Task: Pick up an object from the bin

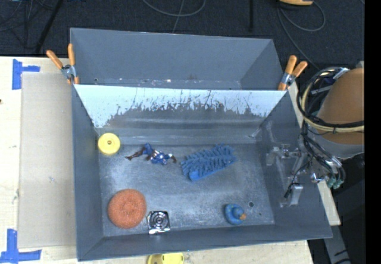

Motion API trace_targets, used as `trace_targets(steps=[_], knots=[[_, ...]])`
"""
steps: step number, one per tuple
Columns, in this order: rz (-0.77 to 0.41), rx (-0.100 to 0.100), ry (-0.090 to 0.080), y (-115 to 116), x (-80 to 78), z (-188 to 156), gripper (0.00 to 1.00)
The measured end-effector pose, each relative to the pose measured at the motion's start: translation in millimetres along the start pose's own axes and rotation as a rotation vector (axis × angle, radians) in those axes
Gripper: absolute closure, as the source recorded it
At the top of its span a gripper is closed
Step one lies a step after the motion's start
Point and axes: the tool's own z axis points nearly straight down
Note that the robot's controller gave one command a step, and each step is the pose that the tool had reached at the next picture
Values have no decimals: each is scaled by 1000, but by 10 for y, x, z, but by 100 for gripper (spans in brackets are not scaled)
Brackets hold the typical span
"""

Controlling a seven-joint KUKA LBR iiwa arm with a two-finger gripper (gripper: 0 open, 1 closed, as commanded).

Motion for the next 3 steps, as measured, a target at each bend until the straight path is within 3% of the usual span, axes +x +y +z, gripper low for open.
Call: trace_targets(steps=[1, 2, 3], knots=[[-3, 1, -7, 4, -14, -45, 0], [-9, 6, -20, 185, -442, 315, 0], [3, 0, -9, 375, -617, 664, 0]])
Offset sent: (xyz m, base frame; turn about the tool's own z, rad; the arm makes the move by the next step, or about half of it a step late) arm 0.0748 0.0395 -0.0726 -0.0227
